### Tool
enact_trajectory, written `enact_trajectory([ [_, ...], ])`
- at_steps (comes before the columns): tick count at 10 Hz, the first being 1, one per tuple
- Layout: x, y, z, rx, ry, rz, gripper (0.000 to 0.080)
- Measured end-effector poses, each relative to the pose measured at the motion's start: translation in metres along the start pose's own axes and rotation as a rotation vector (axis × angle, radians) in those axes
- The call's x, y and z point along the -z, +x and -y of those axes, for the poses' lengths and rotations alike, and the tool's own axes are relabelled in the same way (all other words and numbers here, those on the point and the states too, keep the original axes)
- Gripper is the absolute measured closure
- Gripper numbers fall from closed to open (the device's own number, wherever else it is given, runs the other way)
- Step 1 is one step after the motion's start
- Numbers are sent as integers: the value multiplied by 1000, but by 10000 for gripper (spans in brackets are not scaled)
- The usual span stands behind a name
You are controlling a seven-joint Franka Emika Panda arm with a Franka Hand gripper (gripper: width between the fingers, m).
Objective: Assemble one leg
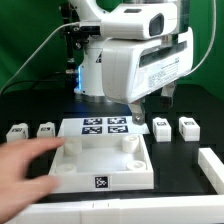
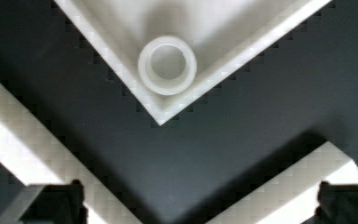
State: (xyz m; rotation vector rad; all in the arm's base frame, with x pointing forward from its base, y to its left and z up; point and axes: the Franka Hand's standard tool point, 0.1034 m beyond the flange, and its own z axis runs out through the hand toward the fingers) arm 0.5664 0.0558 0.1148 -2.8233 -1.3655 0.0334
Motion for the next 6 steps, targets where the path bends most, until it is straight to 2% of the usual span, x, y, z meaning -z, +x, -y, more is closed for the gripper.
enact_trajectory([
  [6,-1,0,0,12,1,1,150],
])
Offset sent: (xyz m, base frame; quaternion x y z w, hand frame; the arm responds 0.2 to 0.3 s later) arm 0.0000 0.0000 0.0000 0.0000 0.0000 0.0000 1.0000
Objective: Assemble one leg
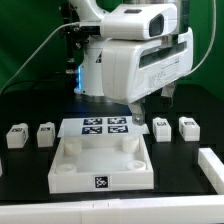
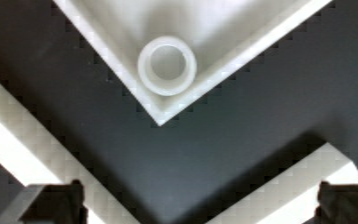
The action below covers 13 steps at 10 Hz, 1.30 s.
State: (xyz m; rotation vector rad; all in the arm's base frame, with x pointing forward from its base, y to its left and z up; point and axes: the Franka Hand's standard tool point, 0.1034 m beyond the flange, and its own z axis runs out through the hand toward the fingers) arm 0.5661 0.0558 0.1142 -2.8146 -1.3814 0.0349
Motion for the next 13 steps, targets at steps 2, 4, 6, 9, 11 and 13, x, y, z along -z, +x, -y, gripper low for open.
enact_trajectory([
  [2,-5,-12,12,14,15,17,150],
  [4,-9,-49,33,369,-18,11,150],
  [6,-13,-71,37,559,-31,7,150],
  [9,-14,-71,37,556,-31,9,150],
  [11,-16,-74,37,556,-28,10,150],
  [13,-39,-108,44,627,-55,-6,150],
])
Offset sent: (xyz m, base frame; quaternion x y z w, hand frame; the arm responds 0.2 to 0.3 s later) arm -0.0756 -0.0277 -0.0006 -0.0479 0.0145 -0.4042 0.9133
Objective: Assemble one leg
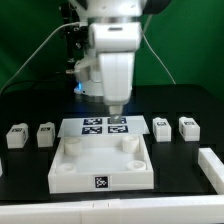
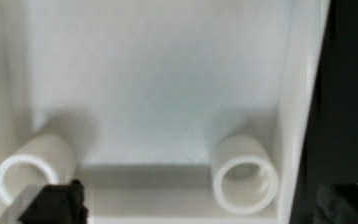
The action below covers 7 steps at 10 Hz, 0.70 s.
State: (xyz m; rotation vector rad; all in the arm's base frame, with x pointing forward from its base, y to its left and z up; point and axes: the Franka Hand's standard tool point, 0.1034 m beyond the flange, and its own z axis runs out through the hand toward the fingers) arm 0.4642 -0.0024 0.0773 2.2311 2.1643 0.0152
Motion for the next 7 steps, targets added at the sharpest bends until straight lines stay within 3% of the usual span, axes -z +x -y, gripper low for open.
enact_trajectory([
  [1,-13,-7,11,-17,15,-3,150],
  [2,-27,-11,14,-23,10,-11,150],
  [3,-42,-14,21,-36,22,-17,150],
  [6,-60,-14,29,-42,52,-22,150],
  [7,-60,-14,29,-43,51,-22,150],
])
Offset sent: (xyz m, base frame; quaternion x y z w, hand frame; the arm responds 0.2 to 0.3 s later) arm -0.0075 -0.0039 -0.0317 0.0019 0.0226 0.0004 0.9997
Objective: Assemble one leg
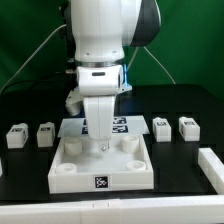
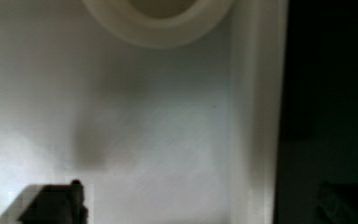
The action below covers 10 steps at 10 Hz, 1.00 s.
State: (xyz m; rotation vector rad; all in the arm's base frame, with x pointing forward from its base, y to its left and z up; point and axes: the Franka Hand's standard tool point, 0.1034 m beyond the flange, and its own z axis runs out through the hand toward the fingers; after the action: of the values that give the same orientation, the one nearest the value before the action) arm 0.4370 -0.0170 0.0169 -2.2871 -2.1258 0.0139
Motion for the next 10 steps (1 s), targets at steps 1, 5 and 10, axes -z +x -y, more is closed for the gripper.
enact_trajectory([
  [1,0,0,0,0,1,0,150],
  [5,-1,0,1,-1,2,0,572],
  [10,-1,0,1,-1,2,0,744],
])
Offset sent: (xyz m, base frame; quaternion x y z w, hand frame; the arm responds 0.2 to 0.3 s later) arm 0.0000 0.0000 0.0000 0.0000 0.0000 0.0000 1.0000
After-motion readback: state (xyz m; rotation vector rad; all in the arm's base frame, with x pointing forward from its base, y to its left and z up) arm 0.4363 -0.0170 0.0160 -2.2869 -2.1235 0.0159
